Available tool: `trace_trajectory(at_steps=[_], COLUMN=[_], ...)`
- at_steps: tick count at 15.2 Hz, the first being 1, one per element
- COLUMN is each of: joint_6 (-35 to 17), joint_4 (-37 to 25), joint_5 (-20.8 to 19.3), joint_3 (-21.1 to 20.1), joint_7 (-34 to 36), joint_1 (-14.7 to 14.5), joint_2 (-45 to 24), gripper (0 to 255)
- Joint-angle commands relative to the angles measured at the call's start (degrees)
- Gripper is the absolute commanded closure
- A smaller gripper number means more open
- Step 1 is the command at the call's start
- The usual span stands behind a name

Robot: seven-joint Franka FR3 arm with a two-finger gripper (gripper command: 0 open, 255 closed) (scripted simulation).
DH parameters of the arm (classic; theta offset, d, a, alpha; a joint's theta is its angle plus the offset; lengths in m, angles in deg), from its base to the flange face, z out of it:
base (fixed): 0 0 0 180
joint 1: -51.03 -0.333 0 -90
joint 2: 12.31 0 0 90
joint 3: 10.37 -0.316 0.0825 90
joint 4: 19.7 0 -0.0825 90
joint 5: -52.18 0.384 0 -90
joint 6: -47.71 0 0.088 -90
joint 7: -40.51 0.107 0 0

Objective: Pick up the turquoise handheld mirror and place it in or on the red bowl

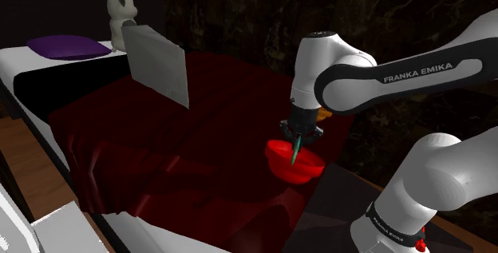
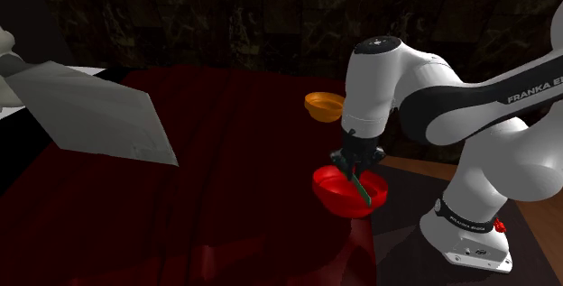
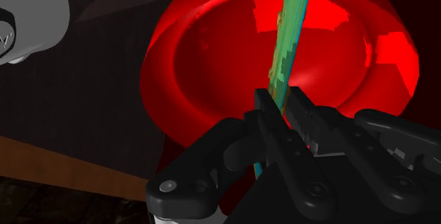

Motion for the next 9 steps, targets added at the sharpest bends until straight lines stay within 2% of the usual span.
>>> trace_trajectory(at_steps=[1, 2, 9], joint_6=[-2.0, -3.6, -3.6], joint_4=[1.5, 2.3, 2.3], joint_5=[0.1, 0.2, 0.2], joint_3=[-0.3, -0.7, -0.7], joint_7=[0.1, 0.3, 0.3], joint_1=[0.1, 0.1, 0.1], joint_2=[-0.9, -1.7, -1.7], gripper=[255, 255, 255])
